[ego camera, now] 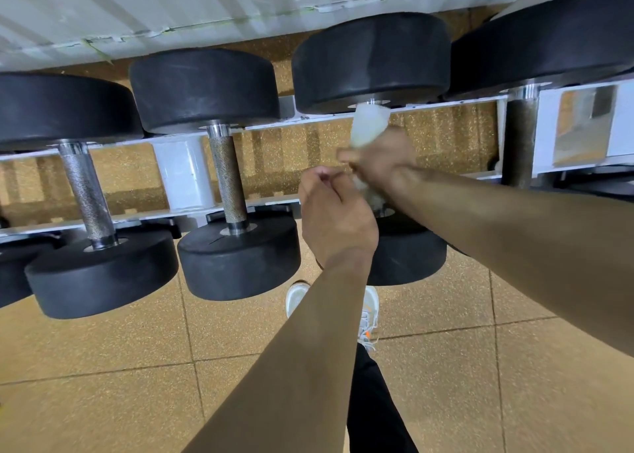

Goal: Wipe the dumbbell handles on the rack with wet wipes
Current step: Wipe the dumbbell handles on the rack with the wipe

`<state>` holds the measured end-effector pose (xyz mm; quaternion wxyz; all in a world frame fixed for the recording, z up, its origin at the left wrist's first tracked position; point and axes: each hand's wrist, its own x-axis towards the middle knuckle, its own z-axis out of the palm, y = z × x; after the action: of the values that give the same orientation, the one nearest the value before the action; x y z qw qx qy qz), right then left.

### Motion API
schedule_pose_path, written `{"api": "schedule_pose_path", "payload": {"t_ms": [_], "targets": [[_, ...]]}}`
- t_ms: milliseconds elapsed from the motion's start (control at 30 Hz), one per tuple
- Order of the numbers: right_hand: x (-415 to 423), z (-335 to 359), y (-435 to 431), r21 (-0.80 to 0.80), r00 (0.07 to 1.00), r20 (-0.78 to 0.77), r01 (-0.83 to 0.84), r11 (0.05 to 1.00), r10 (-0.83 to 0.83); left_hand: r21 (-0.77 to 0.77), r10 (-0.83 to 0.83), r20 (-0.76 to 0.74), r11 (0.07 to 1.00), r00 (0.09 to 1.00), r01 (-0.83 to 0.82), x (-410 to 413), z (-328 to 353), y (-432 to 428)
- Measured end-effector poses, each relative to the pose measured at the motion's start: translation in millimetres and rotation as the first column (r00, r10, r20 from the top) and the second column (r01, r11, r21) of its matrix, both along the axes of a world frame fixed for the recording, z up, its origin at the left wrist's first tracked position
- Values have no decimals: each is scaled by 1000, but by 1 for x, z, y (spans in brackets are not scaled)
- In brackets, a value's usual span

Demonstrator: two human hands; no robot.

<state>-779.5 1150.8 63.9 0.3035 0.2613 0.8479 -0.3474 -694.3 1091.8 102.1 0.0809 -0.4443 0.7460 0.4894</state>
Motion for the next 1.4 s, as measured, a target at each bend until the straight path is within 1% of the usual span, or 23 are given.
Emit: {"api": "schedule_pose_path", "payload": {"t_ms": [67,133,167,233,267,333,400,467,533,633,667,767,833,933,1000,1033,1100,1133,1167,1200,1267,1333,1400], "targets": [[-8,-4,-12,-63,967,-21,252,966,-253,2,-1,0,1000,1000,1,0,0,0],[-15,-5,-8,-258,948,36,315,913,-316,-6,-9,-4,1000,1000,9,-1,0,0],[-20,-2,-1,-407,957,104,289,866,-271,-12,-12,-8,1000,1000,12,0,0,0],[-28,1,14,-664,959,247,273,696,-140,-11,-22,-17,1000,1000,22,0,0,0],[-31,1,18,-727,949,300,294,621,-98,-7,-27,-21,1000,999,27,1,0,1],[-27,-3,21,-763,935,340,338,551,-103,-11,-41,-30,999,999,40,2,-1,0],[-14,-8,27,-768,950,305,286,574,-65,-18,-57,-40,998,998,56,2,-1,0],[3,-9,35,-762,965,247,138,633,88,-29,-73,-44,997,996,72,2,-2,0],[15,-4,42,-749,957,230,57,660,178,-44,-78,-59,996,995,75,2,-2,0],[21,11,40,-573,959,157,-105,813,235,-48,-76,-73,996,994,72,2,-2,-1],[23,19,40,-521,956,148,-144,841,255,-45,-98,-50,994,994,96,1,-2,-2],[32,43,43,-448,971,57,-183,875,232,4,-282,113,959,953,283,-3,3,-5],[39,50,48,-450,985,-4,-154,880,171,119,-391,169,919,905,375,-5,4,-11],[48,49,56,-450,989,27,-120,885,148,294,-375,95,896,922,334,-10,4,-26],[51,51,60,-470,986,23,-135,873,165,337,-394,40,870,918,359,-13,3,-34],[52,53,61,-503,992,5,-110,858,130,341,-413,19,859,911,383,-14,1,-35],[52,54,62,-540,998,-16,41,841,-59,311,-408,-8,867,913,390,-16,-6,-38],[52,52,63,-533,988,-23,115,838,-150,296,-392,-4,878,920,376,-16,-9,-40],[52,49,63,-500,980,-49,144,854,-193,282,-381,12,888,925,362,-18,-13,-42],[52,46,62,-441,980,-83,126,889,-180,257,-384,37,896,922,363,-19,-17,-43],[55,41,58,-297,989,-134,26,954,-69,180,-439,138,893,888,414,-22,-23,-44],[56,42,52,-138,977,-211,-71,988,40,50,-453,232,889,861,455,-23,-25,-42],[57,43,48,-22,972,-225,-82,996,75,-82,-429,167,891,888,446,-21,-22,-37]]}}
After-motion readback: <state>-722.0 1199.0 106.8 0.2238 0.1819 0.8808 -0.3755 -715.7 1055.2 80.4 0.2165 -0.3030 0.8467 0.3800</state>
